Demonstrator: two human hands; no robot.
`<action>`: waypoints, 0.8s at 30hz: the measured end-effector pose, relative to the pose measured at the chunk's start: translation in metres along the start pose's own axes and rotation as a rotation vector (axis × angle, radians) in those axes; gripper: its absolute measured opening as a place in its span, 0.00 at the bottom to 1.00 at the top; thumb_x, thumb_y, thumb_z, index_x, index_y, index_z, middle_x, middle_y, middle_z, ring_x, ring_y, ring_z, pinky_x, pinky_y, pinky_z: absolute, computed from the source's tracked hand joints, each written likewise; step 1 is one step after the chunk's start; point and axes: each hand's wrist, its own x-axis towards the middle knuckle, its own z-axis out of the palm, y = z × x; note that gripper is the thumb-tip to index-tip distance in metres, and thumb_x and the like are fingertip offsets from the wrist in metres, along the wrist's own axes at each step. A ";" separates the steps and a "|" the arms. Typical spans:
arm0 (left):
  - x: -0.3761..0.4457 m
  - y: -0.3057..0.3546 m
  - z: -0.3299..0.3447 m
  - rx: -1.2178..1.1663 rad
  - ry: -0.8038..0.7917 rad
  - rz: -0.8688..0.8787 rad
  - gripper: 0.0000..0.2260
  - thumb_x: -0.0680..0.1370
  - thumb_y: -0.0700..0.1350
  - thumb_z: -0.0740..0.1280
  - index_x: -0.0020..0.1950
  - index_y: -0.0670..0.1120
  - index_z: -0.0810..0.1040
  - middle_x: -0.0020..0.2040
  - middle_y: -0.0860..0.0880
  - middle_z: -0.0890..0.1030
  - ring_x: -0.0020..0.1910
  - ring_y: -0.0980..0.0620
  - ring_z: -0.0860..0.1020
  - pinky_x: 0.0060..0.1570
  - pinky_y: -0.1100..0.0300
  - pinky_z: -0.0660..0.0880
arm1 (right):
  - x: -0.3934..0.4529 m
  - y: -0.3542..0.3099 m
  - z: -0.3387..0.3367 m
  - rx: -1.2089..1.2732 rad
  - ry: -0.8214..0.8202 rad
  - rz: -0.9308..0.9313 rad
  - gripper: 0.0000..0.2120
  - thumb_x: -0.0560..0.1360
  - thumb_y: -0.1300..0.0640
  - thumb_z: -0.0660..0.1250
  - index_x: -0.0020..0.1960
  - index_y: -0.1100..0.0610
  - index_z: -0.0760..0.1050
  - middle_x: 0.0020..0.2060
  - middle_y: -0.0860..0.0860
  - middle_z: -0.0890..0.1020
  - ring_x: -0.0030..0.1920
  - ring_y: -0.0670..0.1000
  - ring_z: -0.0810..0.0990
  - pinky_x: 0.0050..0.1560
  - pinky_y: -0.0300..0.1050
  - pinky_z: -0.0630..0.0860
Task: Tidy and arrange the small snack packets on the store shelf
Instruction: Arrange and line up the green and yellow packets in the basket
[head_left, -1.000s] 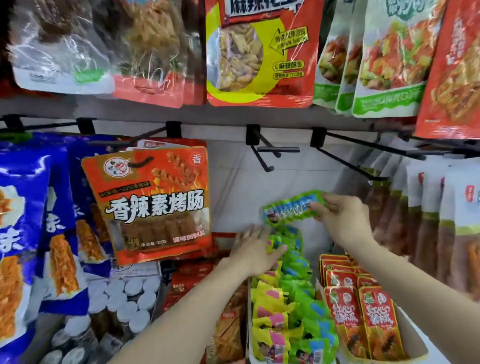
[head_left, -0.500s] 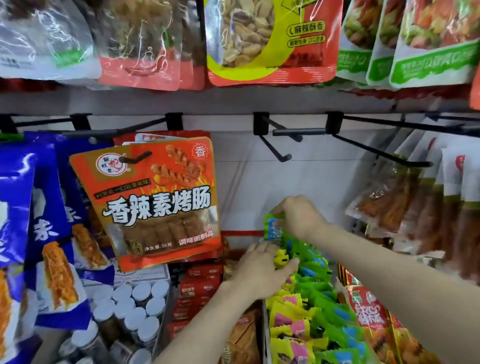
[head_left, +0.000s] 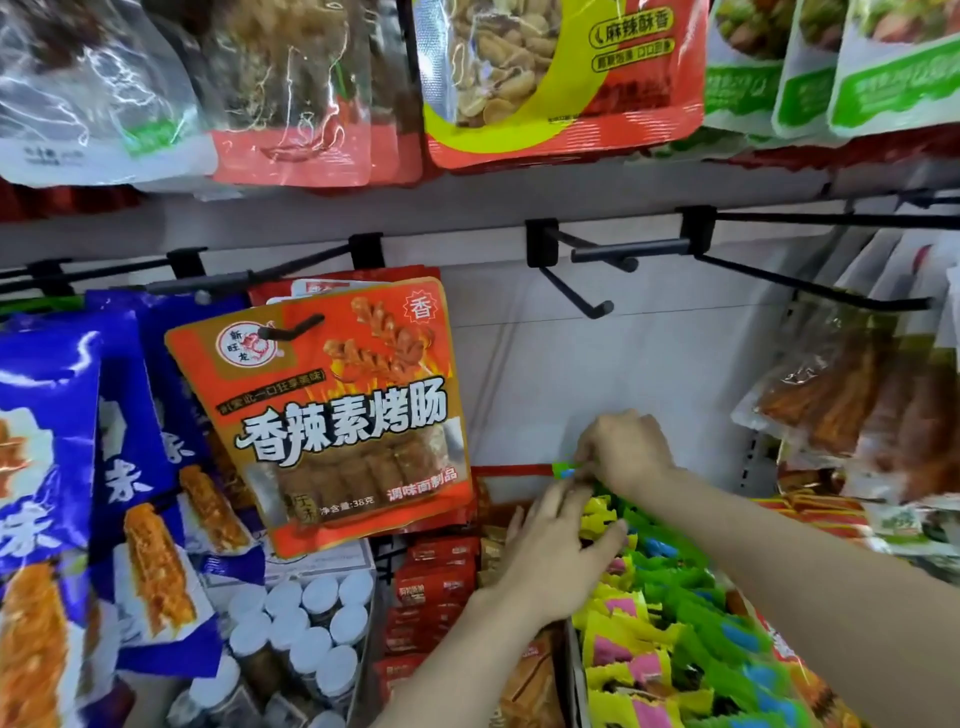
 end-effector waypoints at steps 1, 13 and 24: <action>0.000 -0.002 0.000 0.014 -0.013 -0.009 0.29 0.80 0.64 0.56 0.78 0.53 0.60 0.78 0.56 0.57 0.77 0.54 0.56 0.77 0.47 0.50 | 0.002 -0.002 0.002 0.006 -0.035 -0.008 0.09 0.73 0.46 0.71 0.52 0.45 0.83 0.53 0.46 0.84 0.57 0.51 0.80 0.57 0.43 0.71; -0.053 0.046 -0.024 0.077 0.039 0.092 0.20 0.83 0.54 0.59 0.71 0.47 0.73 0.76 0.48 0.67 0.75 0.47 0.63 0.74 0.53 0.58 | -0.147 0.048 -0.059 0.387 0.174 -0.154 0.06 0.75 0.58 0.70 0.50 0.53 0.85 0.49 0.49 0.86 0.48 0.50 0.83 0.51 0.38 0.72; -0.179 0.062 0.011 0.199 0.225 0.311 0.15 0.78 0.47 0.69 0.63 0.47 0.79 0.73 0.48 0.70 0.72 0.46 0.66 0.70 0.52 0.65 | -0.280 0.039 -0.023 0.421 0.147 -0.064 0.14 0.74 0.55 0.71 0.60 0.51 0.81 0.54 0.51 0.80 0.53 0.52 0.79 0.53 0.43 0.72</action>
